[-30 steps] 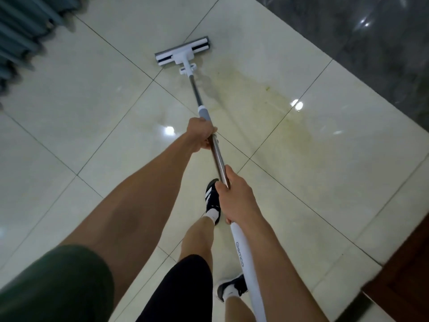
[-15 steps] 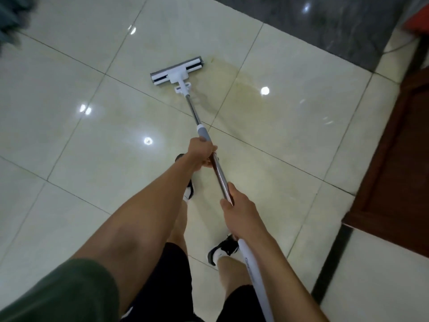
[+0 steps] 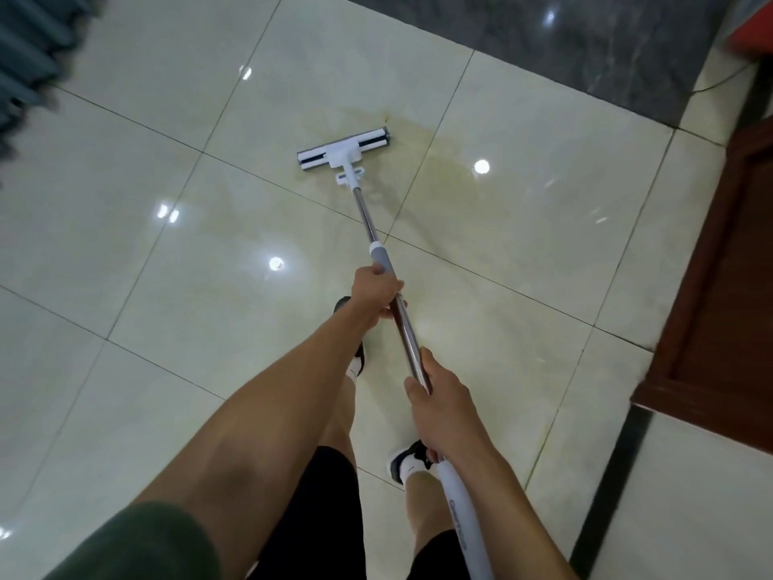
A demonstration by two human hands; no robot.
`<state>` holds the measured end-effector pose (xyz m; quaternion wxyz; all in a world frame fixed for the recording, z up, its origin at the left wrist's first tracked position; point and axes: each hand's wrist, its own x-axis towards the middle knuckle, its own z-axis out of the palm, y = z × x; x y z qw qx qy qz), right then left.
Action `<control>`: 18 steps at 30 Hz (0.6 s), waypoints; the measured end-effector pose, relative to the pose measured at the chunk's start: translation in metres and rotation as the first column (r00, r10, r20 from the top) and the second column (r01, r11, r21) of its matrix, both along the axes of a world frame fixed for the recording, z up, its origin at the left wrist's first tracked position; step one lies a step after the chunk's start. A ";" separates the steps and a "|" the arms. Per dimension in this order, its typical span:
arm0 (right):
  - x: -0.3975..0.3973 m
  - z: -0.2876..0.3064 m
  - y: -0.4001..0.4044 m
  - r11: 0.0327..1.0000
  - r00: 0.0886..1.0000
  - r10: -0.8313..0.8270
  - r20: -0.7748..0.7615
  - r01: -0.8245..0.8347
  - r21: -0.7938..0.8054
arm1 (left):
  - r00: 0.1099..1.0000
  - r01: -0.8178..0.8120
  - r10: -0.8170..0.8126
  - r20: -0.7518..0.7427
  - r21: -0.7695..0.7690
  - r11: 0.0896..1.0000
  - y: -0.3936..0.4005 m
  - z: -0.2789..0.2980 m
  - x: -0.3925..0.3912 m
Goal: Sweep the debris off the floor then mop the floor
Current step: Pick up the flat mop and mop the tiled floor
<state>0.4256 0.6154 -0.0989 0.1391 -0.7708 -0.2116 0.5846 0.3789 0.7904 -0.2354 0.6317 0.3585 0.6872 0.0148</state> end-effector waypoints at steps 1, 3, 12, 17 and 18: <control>0.000 -0.003 0.010 1.000 1.000 -0.008 -0.004 0.008 -0.003 | 1.000 0.010 -0.010 0.003 0.006 1.000 0.009 -0.001 -0.001; -0.001 -0.009 0.033 1.000 1.000 -0.027 -0.014 0.027 -0.012 | 1.000 0.031 -0.031 -0.004 0.005 0.999 0.033 -0.006 -0.001; -0.002 -0.045 0.201 0.980 0.979 -0.199 -0.047 0.200 0.019 | 0.998 0.039 -0.039 0.043 -0.003 0.999 0.210 -0.016 0.012; 0.009 -0.065 0.284 0.971 0.971 -0.235 -0.036 0.236 0.043 | 0.998 0.066 -0.066 0.003 0.037 0.997 0.294 -0.016 0.030; 0.011 -0.067 0.291 0.967 0.967 -0.249 -0.047 0.250 0.040 | 0.997 0.081 -0.080 -0.008 0.045 0.996 0.302 -0.016 0.033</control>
